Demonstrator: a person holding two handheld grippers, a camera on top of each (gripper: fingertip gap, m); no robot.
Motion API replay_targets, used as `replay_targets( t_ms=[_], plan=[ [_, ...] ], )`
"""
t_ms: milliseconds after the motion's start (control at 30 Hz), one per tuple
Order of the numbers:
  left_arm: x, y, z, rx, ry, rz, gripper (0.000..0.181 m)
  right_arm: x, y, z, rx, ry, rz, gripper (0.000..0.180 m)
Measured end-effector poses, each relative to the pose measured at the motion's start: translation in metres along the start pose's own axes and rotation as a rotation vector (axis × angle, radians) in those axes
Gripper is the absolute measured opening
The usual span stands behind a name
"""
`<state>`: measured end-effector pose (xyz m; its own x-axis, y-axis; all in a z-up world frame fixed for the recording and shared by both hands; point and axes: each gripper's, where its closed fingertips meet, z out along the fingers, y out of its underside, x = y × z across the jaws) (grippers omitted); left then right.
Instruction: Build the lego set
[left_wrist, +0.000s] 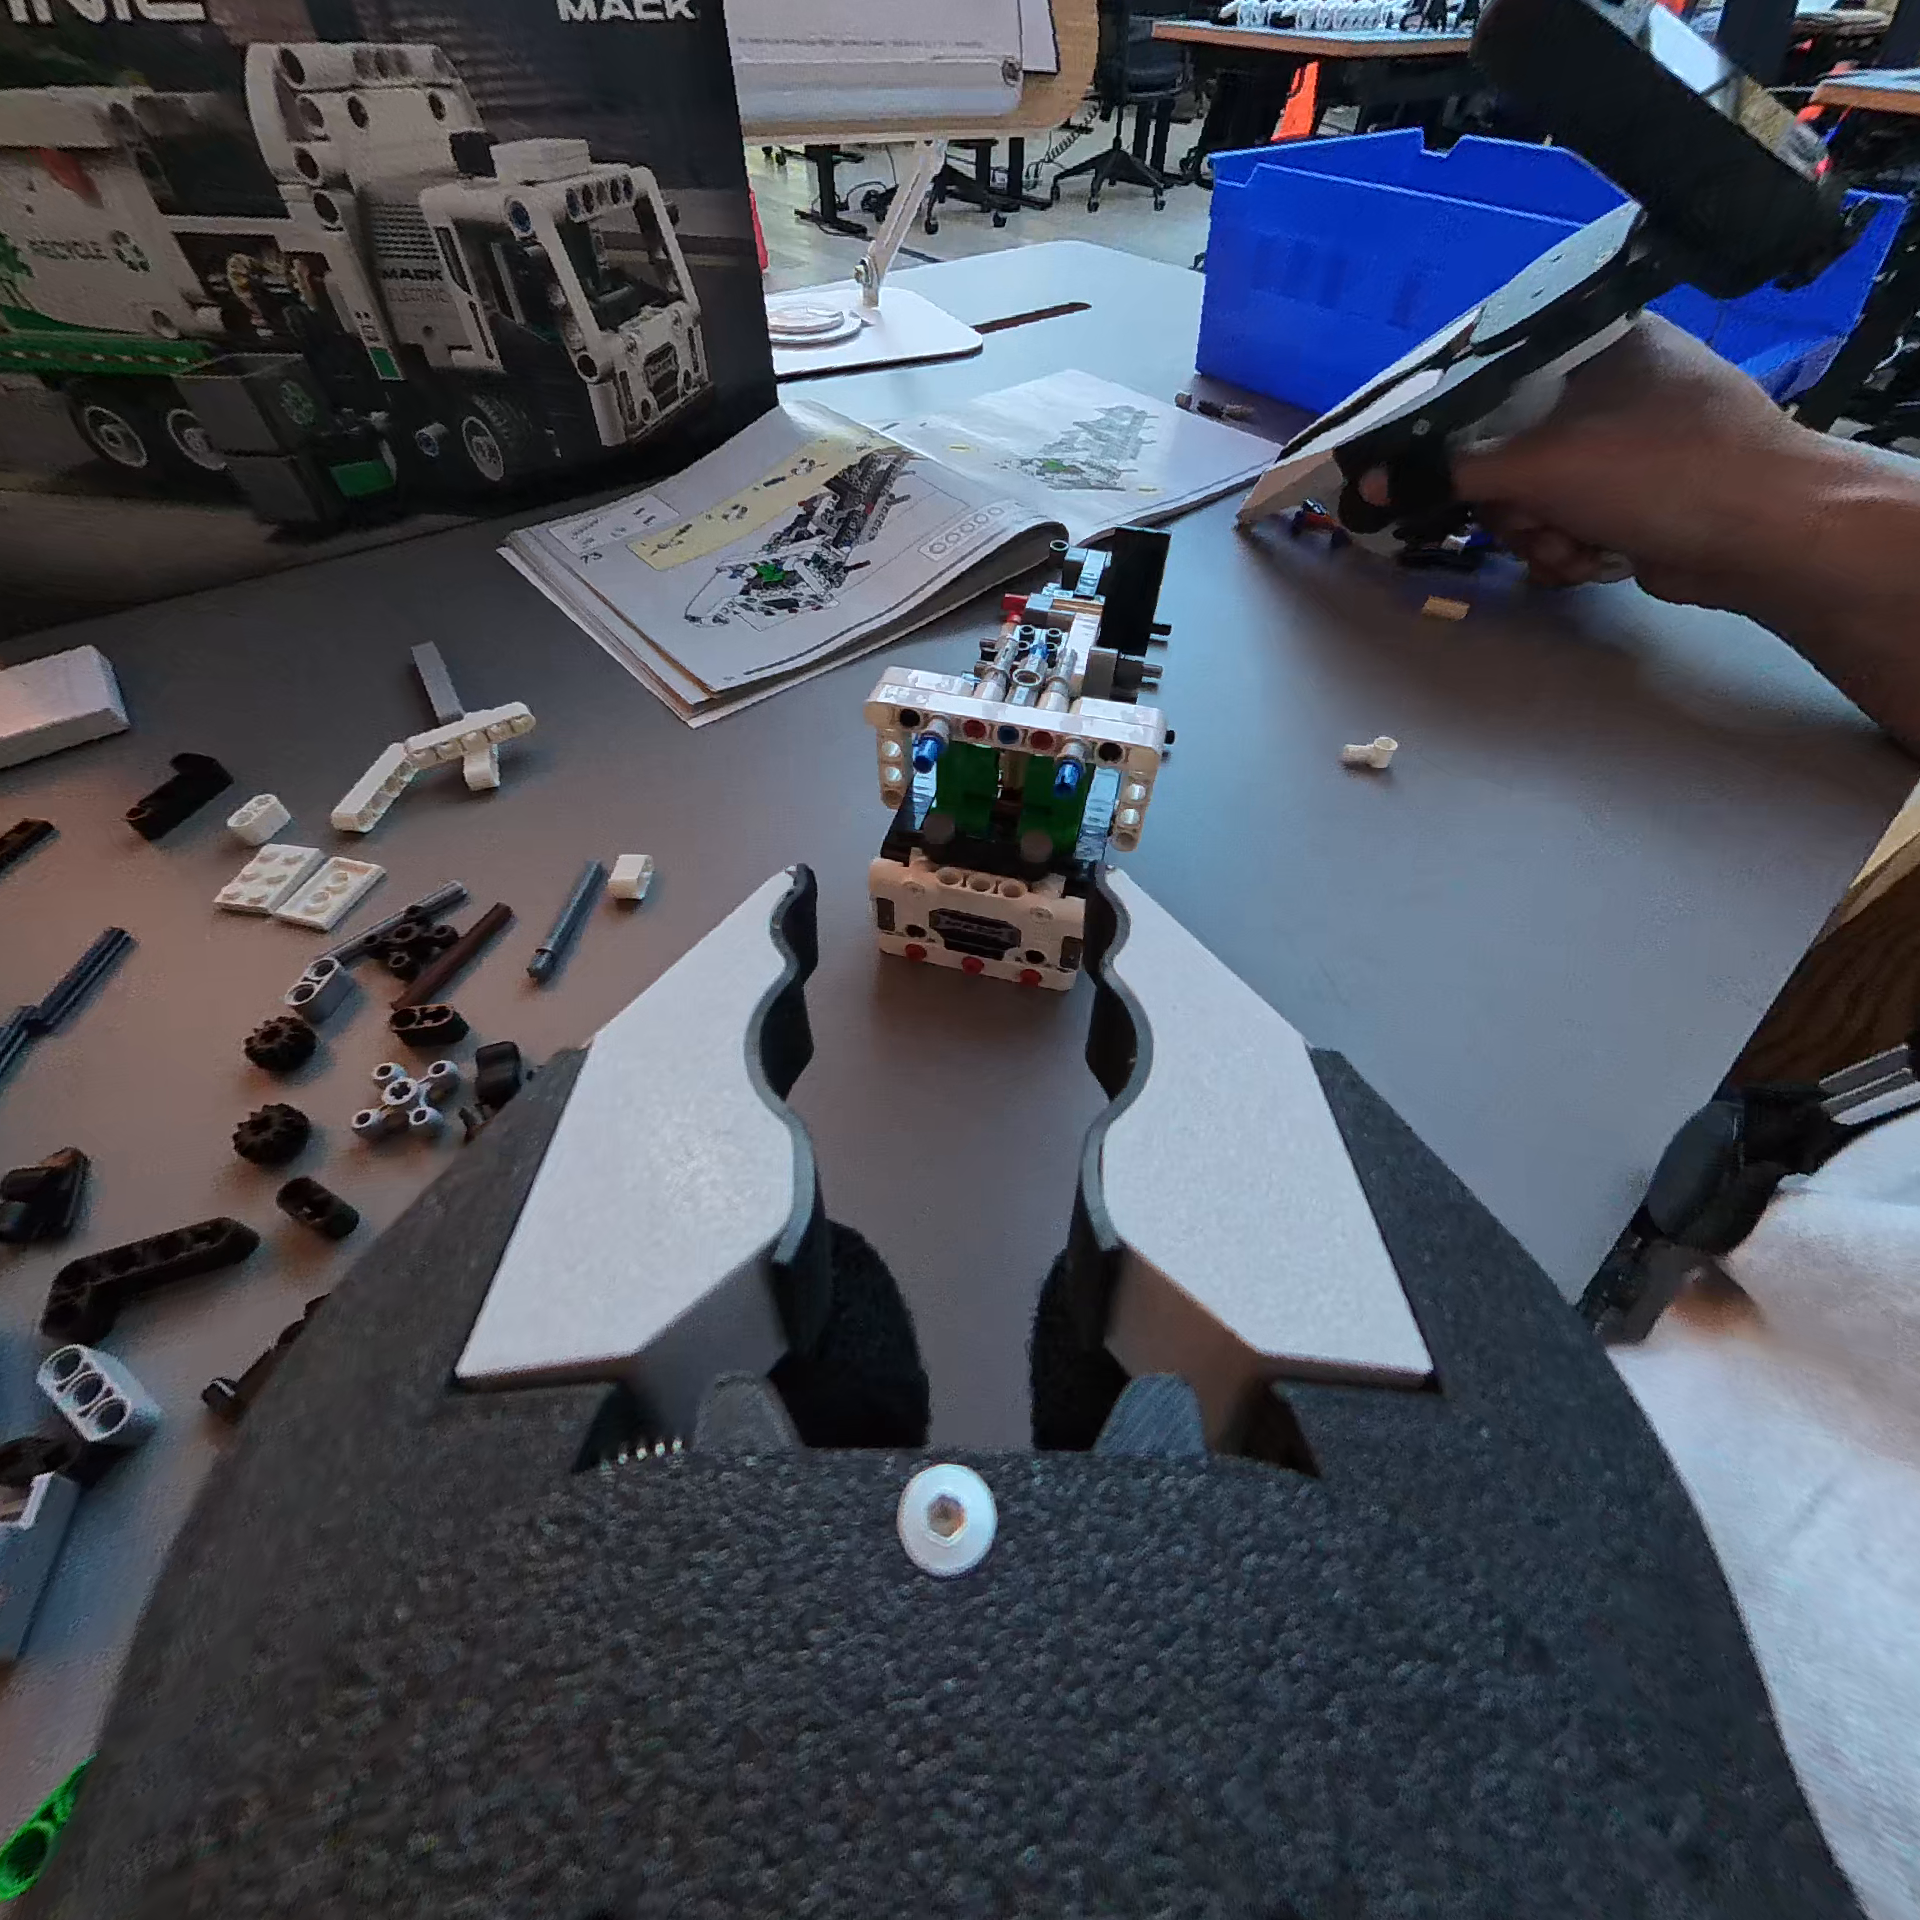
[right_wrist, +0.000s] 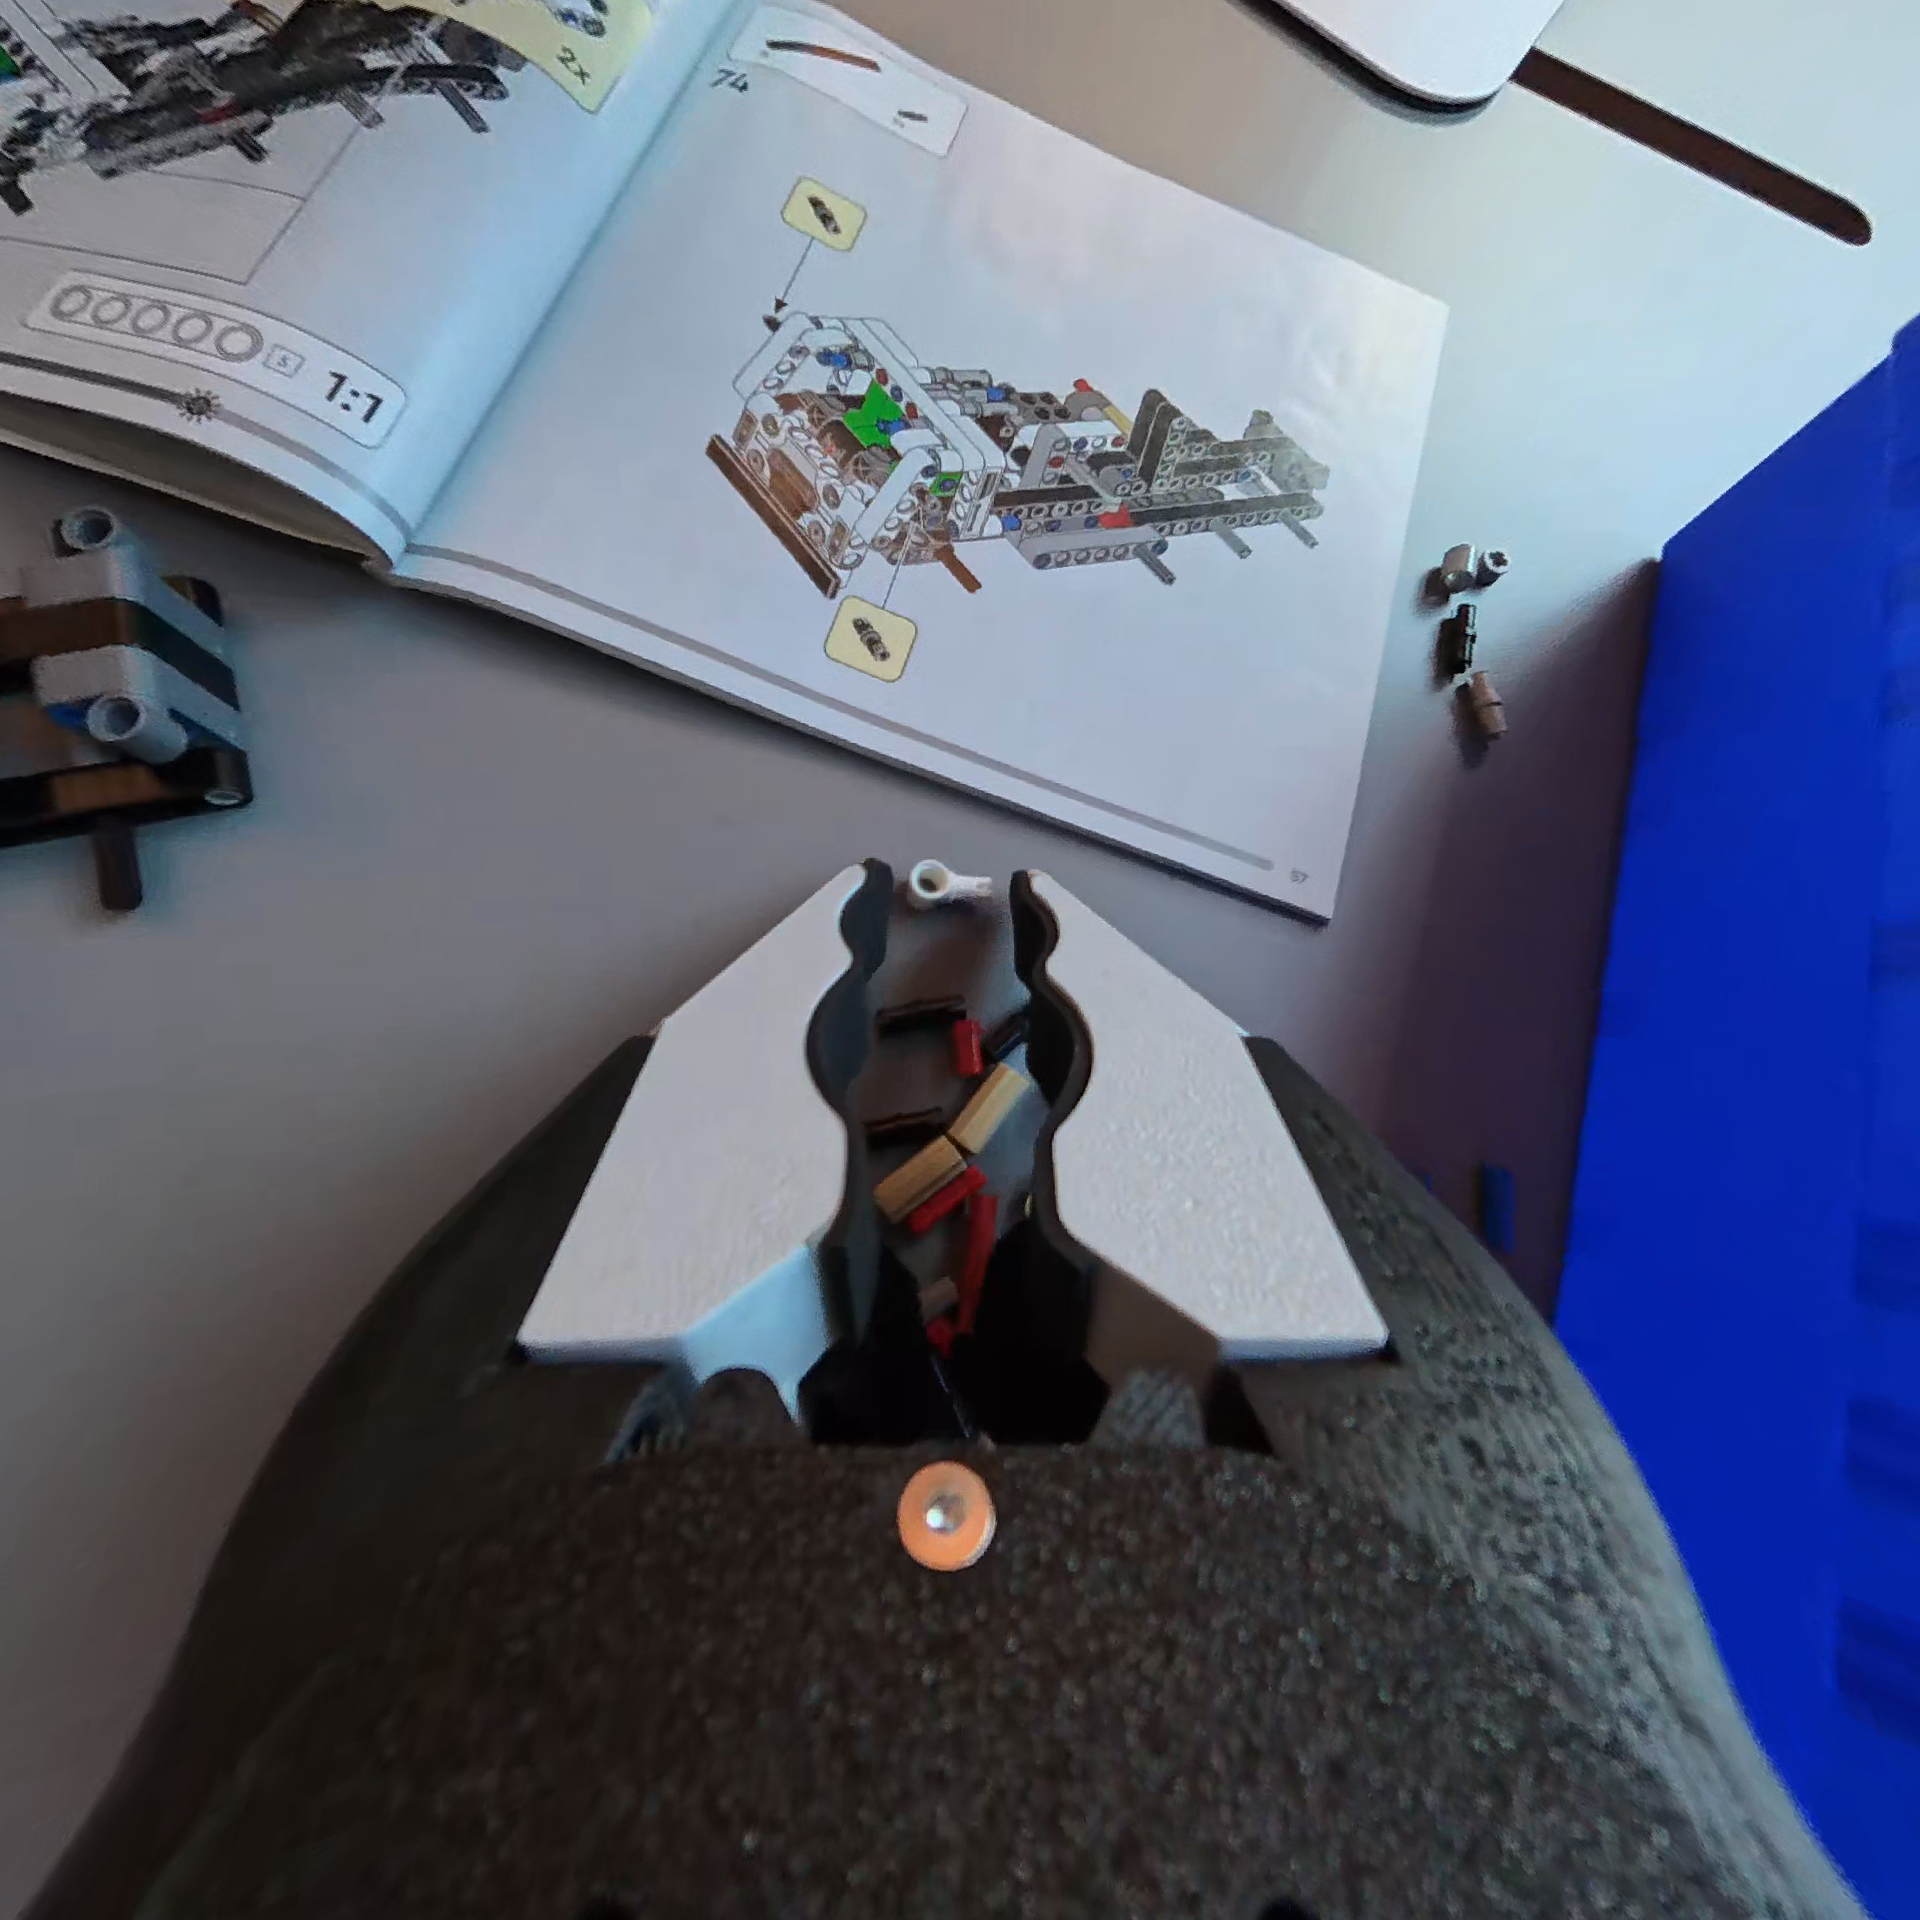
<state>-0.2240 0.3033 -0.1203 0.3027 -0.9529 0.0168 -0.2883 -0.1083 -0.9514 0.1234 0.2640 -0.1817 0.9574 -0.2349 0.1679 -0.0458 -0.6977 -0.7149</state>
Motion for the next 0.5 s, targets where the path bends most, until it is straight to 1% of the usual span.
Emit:
replay_targets(
  t_ms=[67, 200, 300, 333, 433, 500],
  plan=[
    [0.000, 0.000, 0.000, 0.003, -0.001, -0.003, 0.048, 0.000, 0.000, 0.001, -0.005, -0.005, 0.003, 0.015],
    [0.000, 0.000, 0.000, 0.003, -0.001, -0.001, 0.048, -0.002, 0.001, -0.001, -0.002, 0.008, -0.025, 0.015],
    [0.000, 0.000, 0.000, 0.001, -0.001, 0.000, 0.049, -0.010, -0.007, -0.012, 0.042, -0.007, -0.045, 0.015],
    [0.000, 0.000, 0.000, 0.000, 0.000, 0.000, 0.049, -0.019, -0.011, -0.018, 0.065, -0.047, -0.069, 0.015],
    [0.000, 0.000, 0.000, -0.002, 0.001, 0.002, 0.048, -0.072, -0.020, -0.050, 0.138, -0.255, -0.210, 0.014],
    [0.000, 0.000, 0.000, 0.000, 0.000, 0.004, 0.048, -0.106, -0.011, -0.070, 0.142, -0.385, -0.302, 0.015]
  ],
)
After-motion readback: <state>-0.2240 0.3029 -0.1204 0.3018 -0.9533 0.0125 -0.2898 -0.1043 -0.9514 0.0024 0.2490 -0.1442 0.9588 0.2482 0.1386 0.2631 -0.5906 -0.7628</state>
